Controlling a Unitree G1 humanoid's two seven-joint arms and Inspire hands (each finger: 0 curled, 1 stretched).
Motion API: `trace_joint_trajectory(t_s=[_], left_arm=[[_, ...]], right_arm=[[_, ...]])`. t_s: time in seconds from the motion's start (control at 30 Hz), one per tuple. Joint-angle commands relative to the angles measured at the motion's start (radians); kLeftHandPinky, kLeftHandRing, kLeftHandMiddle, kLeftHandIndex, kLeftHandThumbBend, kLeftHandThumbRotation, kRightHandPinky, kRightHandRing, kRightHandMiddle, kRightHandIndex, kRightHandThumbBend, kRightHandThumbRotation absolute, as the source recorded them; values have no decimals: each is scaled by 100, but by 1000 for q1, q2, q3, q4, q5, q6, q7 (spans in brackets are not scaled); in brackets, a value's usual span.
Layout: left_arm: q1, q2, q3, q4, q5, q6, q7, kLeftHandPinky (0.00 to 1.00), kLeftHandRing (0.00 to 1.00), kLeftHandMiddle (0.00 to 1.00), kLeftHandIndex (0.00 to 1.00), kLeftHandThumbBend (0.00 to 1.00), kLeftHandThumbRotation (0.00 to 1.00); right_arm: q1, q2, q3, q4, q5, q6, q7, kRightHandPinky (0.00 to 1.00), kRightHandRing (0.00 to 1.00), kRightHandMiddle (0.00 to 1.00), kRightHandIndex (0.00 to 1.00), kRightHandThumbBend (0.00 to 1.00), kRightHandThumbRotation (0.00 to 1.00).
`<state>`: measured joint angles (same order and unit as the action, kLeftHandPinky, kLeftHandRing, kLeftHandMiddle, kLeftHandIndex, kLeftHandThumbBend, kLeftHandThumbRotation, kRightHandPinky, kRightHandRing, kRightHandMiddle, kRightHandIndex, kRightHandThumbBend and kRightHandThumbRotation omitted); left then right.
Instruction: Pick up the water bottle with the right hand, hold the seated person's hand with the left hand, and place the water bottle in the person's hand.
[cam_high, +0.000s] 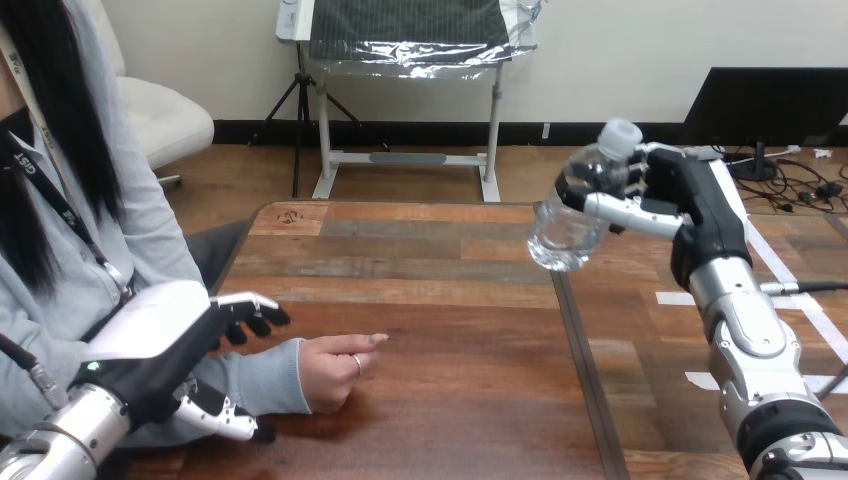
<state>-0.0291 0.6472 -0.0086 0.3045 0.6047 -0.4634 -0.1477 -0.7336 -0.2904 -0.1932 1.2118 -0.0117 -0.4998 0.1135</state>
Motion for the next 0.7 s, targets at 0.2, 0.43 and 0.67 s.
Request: trace_joint_trajectory(t_s=[0.2,0.43,0.67], left_arm=[[-116,35,-49,67,-8,-19,2,62,68,72,74,100,22],[-133,38,-71,93,1,-23,9,62,68,72,74,100,25],[-143,37,-89,102,-1,-5,-7,63,68,72,73,100,27]], right_arm=[[-35,9,2,-115,23,-51,16,29,34,42,46,74,0],[-26,14,-1,-139,31,-49,30,29,34,42,46,73,0],[-17,16,-3,-165,38,-47,41,29,34,42,46,73,0]])
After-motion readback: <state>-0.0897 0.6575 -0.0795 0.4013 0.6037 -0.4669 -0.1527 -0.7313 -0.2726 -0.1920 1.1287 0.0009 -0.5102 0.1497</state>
